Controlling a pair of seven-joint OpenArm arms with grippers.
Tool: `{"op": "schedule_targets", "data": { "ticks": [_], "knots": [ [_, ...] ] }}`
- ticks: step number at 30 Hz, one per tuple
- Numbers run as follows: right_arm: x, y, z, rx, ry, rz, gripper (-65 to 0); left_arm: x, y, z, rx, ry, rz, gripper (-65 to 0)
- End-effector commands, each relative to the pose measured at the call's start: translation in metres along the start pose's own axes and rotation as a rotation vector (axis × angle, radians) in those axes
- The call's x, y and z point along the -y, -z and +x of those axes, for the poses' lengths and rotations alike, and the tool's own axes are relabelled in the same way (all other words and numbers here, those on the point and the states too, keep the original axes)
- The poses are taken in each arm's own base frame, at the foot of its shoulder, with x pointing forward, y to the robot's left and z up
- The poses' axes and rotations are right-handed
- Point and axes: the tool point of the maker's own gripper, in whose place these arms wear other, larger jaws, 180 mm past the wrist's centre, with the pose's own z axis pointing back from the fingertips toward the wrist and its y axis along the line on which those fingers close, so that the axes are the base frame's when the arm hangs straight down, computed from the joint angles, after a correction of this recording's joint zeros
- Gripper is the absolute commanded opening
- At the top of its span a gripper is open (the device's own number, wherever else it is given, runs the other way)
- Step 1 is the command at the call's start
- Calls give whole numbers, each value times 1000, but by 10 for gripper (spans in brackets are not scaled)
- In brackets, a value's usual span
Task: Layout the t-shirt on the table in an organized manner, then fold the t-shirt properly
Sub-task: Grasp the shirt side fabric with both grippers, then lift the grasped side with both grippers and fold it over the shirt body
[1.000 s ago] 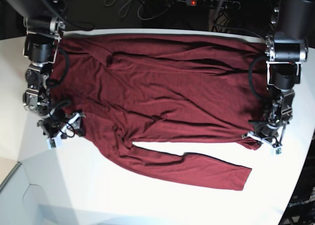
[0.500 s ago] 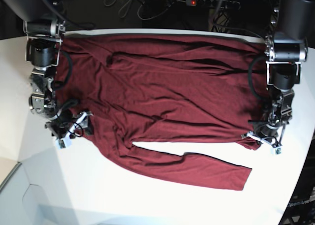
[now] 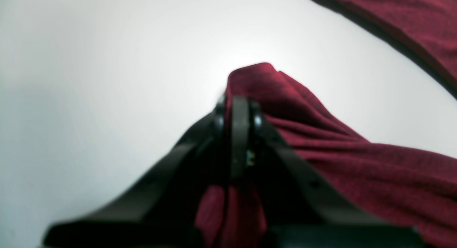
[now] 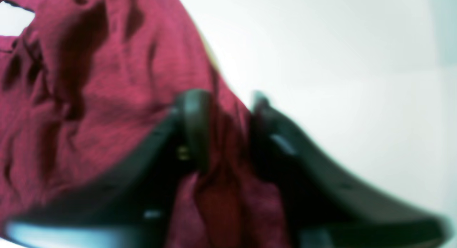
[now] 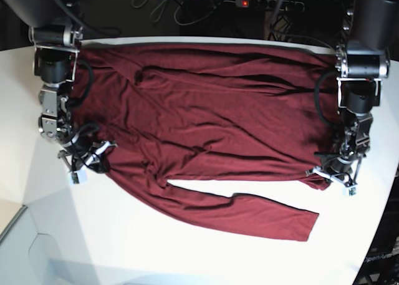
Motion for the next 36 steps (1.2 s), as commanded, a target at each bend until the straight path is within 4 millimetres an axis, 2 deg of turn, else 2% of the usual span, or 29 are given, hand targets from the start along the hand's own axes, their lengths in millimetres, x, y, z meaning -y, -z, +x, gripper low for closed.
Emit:
{"op": "schedule_targets", "data": {
  "ticks": [1,5,8,11,16,21,24,29,33,36],
  "knots": [
    [9,-2,8,-11,-28,-14,-650,-4,0,27,55,0,3,-649],
    [14,-6,2,-18,-23,-24,-650,-4,0,27,56,-3,4,-649],
    [24,-16,19,22,-66,-42,-650,-3,-1,31,65,-5,1,-649],
    [18,-28,34,76,-129,-43,-650,8,-4,54,124,12,-25,-649],
    [1,-50,57,154,-225,-36,-650,19,-13,61,177,46,-60,-649],
    [-8,-68,64,193,-269,-41,-650,31,-24,55,188,-17,-112,-649],
    [-2,-82,70,229,-259,-76,-650,10,-36,58,178,-91,-108,-649],
    [7,-99,70,249,-256,-113,-650,-1,-53,61,190,-176,-122,-649],
    [-9,-108,61,253,-258,-53,-650,-9,-66,60,189,-190,-118,-649],
    [-6,-116,60,274,-228,-84,-650,-11,-74,58,190,-198,-120,-649]
  ]
}}
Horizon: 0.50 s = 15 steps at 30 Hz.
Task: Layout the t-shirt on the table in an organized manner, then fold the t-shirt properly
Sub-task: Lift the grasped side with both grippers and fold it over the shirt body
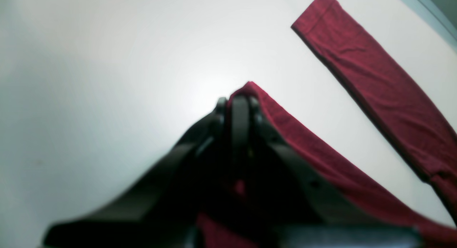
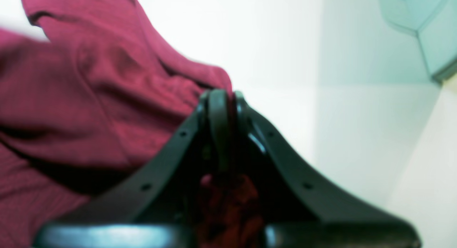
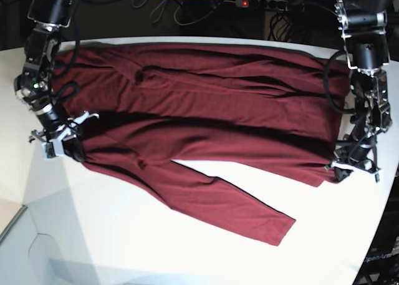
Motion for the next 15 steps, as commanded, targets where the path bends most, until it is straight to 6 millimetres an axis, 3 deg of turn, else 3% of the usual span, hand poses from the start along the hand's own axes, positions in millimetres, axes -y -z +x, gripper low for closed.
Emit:
{"op": "schedule_targets", "data": {
  "ticks": [1,11,15],
  "knots": [
    [9,-4,24,80,-16,-17,-650,3,-5,34,83,15,-15,-649],
    [-8,-31,5,44,-34,-1,-650,-16,-50,30,65,34,15,-649],
    [-13,-39,3,35,-47,4,-650,-14,-66,23,67,16,16,-649]
  ]
}}
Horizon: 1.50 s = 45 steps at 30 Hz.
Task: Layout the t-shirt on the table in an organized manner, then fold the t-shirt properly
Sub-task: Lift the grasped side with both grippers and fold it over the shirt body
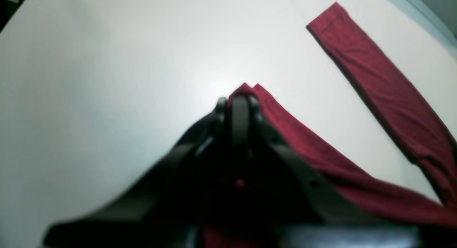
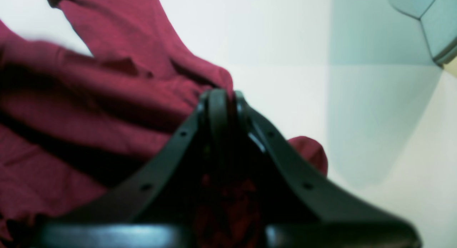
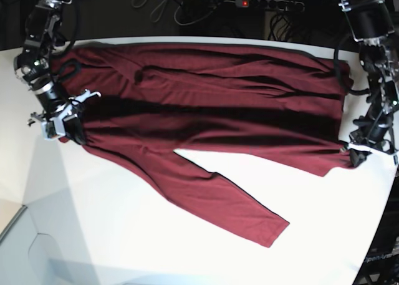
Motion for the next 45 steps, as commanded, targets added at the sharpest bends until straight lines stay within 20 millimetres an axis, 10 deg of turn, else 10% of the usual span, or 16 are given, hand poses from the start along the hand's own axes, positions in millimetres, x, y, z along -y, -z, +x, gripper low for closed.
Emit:
{"op": "schedule_targets", "data": {
  "ticks": [1,10,19,32,45],
  "knots": [
    [5,-4,14,48,-17,-10,-650,1,-7,19,56,11,-7,-649],
    [-5,-18,-7,-6,-8,5,-650,-6,-43,4,30,-3,25,-649],
    [-6,-19,-12,-17,-4,7,-650,22,-79,51,148,74,-5,-649],
    [-4,-18,-11,-23,-10,4,-650,58,-60,137,344,30,-95,-649],
    [-13,-17,-15,-24,18,7,-650,60,9,97,248,-85,-125,-649]
  ]
}}
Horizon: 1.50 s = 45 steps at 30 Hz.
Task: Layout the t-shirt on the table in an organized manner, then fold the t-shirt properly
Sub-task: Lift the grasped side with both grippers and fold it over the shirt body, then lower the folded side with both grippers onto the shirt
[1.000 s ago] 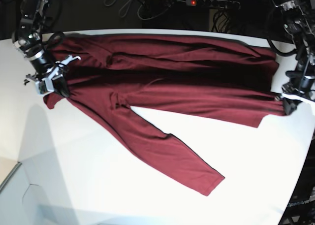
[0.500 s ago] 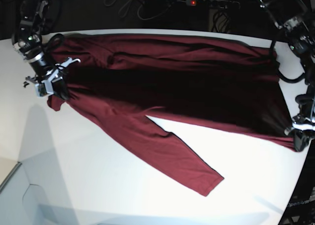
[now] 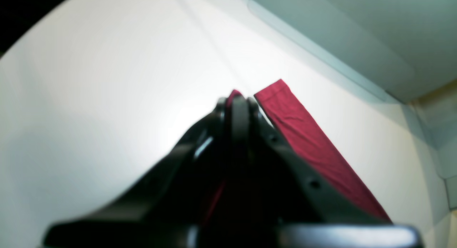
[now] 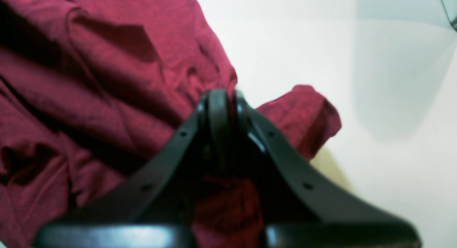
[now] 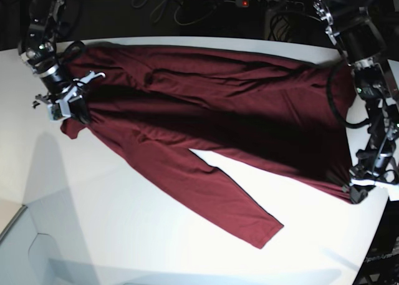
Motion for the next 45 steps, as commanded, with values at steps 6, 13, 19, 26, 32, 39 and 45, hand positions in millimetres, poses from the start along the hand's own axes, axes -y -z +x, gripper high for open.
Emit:
{"op": "schedule_targets", "data": {
  "ticks": [6,13,19,26,32,39,45],
  "knots": [
    [4,0,15,56,-1,-11,-650,-6,-3,21,75,4,2,-646],
    [1,-1,14,59,6,-9,-650,-23,-15,-6,23,10,39,-648],
    [-2,-7,3,34,15,-3,-650,-33,-42,-26,-8,43,65,-648],
    [-3,-7,2,32,20,-3,-650,-53,-82,-17,57,30,137,-648],
    [-3,-7,2,33,20,-1,-650,-48,-101,-15,67,68,139,-648],
    [-4,-4,-7,16,42,2,-650,-15,-121,-7,120,68,70,-648],
    [-4,-3,-18,-9,64,4,-650,7,-132,2,157,-10,-25,-648]
  ]
}}
